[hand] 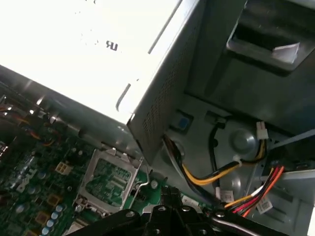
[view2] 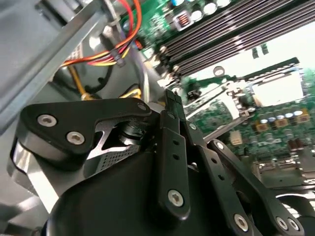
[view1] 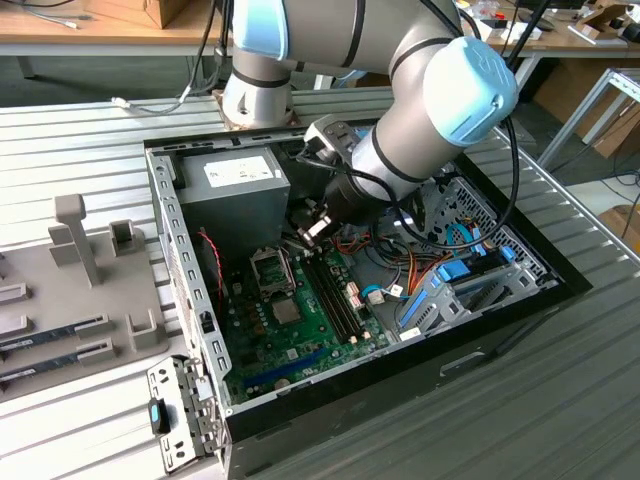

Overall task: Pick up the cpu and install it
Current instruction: 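Close the cpu cover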

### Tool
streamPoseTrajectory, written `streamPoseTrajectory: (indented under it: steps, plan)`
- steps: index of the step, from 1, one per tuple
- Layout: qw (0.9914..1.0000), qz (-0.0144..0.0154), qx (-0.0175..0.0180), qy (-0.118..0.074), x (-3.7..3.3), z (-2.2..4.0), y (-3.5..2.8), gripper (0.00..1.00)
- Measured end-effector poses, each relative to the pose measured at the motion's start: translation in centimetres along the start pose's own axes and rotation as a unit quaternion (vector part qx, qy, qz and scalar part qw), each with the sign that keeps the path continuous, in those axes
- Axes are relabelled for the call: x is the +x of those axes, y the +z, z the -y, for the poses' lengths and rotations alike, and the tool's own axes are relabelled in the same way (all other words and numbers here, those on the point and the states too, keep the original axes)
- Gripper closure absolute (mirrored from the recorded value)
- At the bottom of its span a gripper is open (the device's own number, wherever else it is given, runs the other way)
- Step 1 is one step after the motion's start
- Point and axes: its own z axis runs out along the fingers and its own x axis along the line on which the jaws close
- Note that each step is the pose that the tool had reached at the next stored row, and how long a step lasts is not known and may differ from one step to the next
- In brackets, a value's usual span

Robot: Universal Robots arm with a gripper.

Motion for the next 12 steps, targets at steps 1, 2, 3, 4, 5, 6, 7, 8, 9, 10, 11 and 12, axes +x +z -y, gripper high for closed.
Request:
streamPoseTrajectory:
  steps: [1,2,3,4,5,6,7,8,9,10,11,12]
  plan:
    - [0.99999,0.0015,-0.0038,-0.001,0.01,0.01,0.04,0.89]
    - [0.99989,-0.0011,-0.0069,-0.013,0.00,0.04,0.15,0.89]
    - [0.99951,-0.0066,-0.0084,-0.029,0.01,0.08,0.23,0.89]
    - [0.99923,-0.0089,-0.0094,-0.037,0.01,0.09,0.28,0.89]
    - [0.99897,-0.0087,-0.0134,-0.042,0.02,0.11,0.36,0.89]
    - [0.99884,-0.0057,-0.0192,-0.044,0.04,0.09,0.46,0.89]
    - [0.99873,-0.0040,-0.0230,-0.045,0.12,0.07,0.56,0.89]
    - [0.99859,-0.0039,-0.0244,-0.047,0.12,0.09,0.68,0.89]
    - [0.99842,-0.0047,-0.0251,-0.050,0.13,0.11,0.76,0.89]
    - [0.99799,-0.0065,-0.0269,-0.057,0.12,0.14,0.96,0.89]
    - [0.99791,-0.0056,-0.0289,-0.057,0.12,0.15,1.03,0.89]
    - [0.99782,-0.0045,-0.0310,-0.058,0.14,0.15,1.12,0.89]
